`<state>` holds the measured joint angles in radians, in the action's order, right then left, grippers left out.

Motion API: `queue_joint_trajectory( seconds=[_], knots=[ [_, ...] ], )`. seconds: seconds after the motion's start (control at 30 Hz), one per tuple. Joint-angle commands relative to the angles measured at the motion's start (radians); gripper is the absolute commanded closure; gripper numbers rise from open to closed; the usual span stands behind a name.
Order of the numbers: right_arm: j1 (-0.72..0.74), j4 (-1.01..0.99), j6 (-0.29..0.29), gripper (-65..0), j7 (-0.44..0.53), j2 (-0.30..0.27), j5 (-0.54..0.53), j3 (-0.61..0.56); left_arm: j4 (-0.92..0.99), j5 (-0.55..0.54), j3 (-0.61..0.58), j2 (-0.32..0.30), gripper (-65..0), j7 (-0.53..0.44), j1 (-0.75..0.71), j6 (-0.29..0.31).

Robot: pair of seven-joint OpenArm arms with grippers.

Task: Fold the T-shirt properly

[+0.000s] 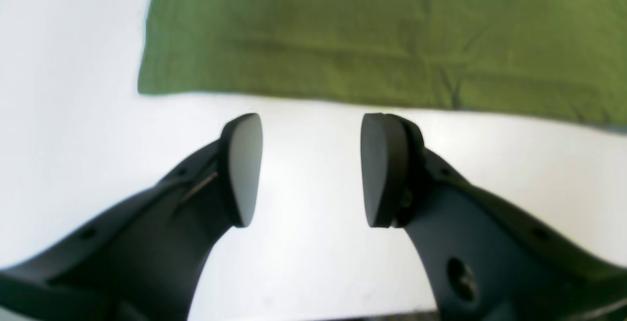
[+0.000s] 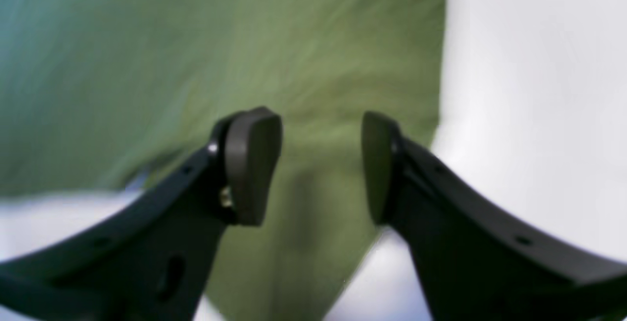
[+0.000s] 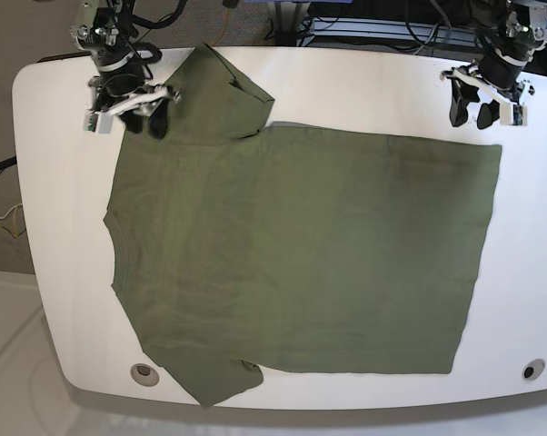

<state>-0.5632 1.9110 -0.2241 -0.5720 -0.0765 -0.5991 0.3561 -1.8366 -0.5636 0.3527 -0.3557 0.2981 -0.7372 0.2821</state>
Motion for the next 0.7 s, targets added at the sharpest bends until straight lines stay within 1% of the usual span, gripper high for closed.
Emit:
queue_joint_trajectory(
  seconds=[0.0, 0.1, 0.17, 0.23, 0.37, 0.5, 0.67],
  knots=[
    [-0.007, -0.03, -0.029, -31.3, 0.003, -0.012, -0.013, 0.0, -0.024, 0.006, 0.01, -0.014, -30.9, -0.048, -0.011, 0.0],
    [-0.005, -0.075, -0.063, -33.0, 0.005, -0.016, -0.023, -0.003, -0.026, 0.021, 0.01, -0.014, -30.9, -0.059, -0.013, -0.002],
    [-0.006, -0.094, -0.07, -34.5, 0.009, -0.017, -0.02, -0.007, -0.028, 0.029, 0.013, -0.014, -31.0, -0.064, -0.015, 0.0],
    [-0.005, -0.114, -0.079, -38.9, 0.022, -0.021, 0.027, -0.027, -0.025, 0.031, 0.024, -0.017, -31.3, -0.05, -0.018, 0.003],
    [-0.014, -0.116, -0.066, -43.0, 0.032, -0.023, 0.053, -0.033, -0.026, 0.047, 0.048, -0.016, -32.3, -0.032, -0.018, 0.003],
    [-0.019, -0.124, -0.048, -43.2, 0.048, -0.02, 0.057, -0.036, -0.016, 0.054, 0.062, -0.018, -32.6, -0.034, -0.013, 0.0],
    [-0.016, -0.124, -0.049, -42.0, 0.04, -0.022, 0.05, -0.038, -0.011, 0.052, 0.06, -0.02, -32.1, -0.03, -0.008, -0.002]
  ],
)
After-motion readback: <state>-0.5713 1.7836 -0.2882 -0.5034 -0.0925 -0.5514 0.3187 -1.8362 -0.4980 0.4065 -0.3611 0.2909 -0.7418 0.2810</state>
